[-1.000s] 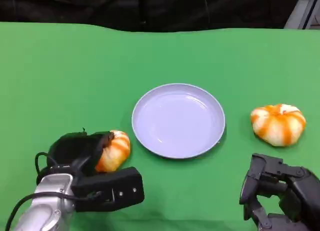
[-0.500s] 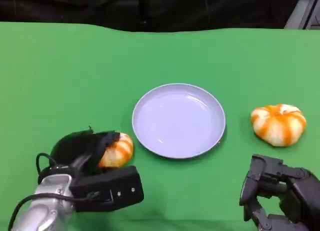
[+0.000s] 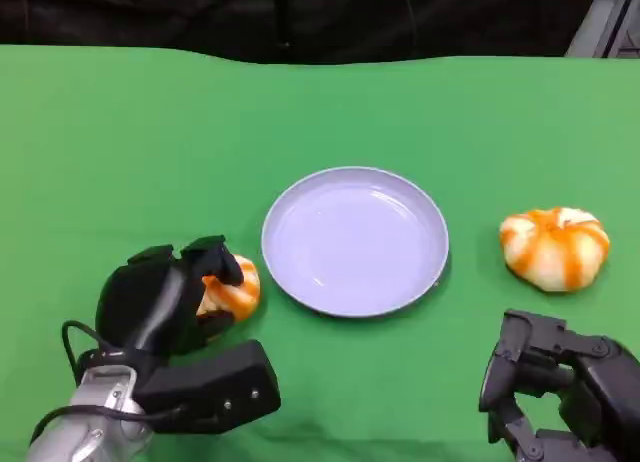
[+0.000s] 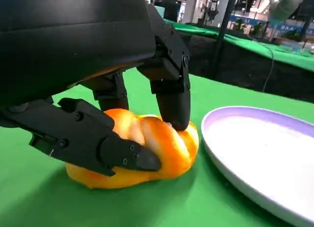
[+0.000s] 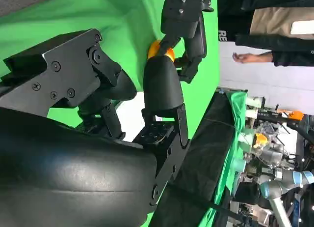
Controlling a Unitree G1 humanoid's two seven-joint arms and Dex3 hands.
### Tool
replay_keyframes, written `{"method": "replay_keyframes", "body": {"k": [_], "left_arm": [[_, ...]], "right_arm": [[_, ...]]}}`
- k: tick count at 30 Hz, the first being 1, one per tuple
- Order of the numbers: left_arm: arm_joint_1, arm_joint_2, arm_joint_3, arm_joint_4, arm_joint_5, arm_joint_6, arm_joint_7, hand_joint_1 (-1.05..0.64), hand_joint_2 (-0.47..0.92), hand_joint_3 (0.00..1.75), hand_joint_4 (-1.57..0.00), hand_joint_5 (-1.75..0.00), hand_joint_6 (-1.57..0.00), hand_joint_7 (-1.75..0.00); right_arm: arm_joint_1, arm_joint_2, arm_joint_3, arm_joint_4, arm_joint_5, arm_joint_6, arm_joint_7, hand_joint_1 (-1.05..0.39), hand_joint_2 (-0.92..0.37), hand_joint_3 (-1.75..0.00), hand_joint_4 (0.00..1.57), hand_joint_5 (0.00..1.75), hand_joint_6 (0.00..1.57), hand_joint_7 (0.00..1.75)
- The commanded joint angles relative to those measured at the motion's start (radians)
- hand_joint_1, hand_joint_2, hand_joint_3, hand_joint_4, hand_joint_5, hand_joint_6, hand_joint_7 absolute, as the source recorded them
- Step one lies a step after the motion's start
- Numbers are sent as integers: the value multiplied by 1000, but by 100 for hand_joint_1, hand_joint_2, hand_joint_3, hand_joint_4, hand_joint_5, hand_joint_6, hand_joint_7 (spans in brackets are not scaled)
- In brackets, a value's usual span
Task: Grasp the bread from the table and place it into the plate.
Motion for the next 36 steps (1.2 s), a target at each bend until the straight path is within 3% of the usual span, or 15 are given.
{"method": "replay_keyframes", "body": {"k": [1, 7, 14, 21, 24, 26, 28, 35, 36], "left_arm": [[1, 10, 31, -33, -22, -17, 29, 0, 77, 62, -74, -175, -61, -175], [1, 20, 62, -124, -33, -26, 18, -2, 72, 73, -76, -175, -64, -175], [-33, 16, 59, -267, -5, -1, -30, -1, 57, 98, -82, -175, -72, -170], [-118, -27, 20, -255, 28, 8, -68, 2, 52, 100, -81, -175, -69, -173], [-178, -53, -9, -211, 32, 7, -107, 1, 52, 88, -78, -175, -71, -164], [-220, -76, -30, -164, 36, 6, -119, 0, 70, 48, -74, -175, -66, -166], [-255, -100, -48, -121, 41, 22, -134, 0, 81, 28, -73, -175, -61, -171], [-367, -189, -88, 83, 46, 22, -113, -4, 90, 23, -76, -175, -59, -174], [-381, -201, -93, 116, 47, 20, -105, -5, 91, 20, -78, -175, -62, -167]], "right_arm": [[6, -5, 0, -24, 8, 8, -4, -1, -62, -112, 79, 175, 71, 156], [4, -7, -1, -20, 5, 0, -3, -1, -62, -111, 79, 175, 71, 156], [2, -9, -4, -17, 13, 6, 2, -3, -62, -110, 78, 175, 71, 156], [4, -12, -2, -13, 0, -11, 1, -3, -62, -110, 77, 175, 71, 156], [12, -12, 4, -29, -9, 4, -4, -2, -62, -110, 77, 175, 71, 156], [18, -11, 9, -40, -17, 11, -8, -2, -63, -109, 77, 175, 71, 156], [24, -7, 13, -47, -15, 15, -11, -1, -63, -108, 77, 175, 71, 156], [51, -1, 34, -78, -4, 25, -15, -2, -63, -107, 77, 175, 71, 155], [54, 0, 37, -82, -2, 25, -15, -2, -63, -107, 77, 175, 71, 155]]}}
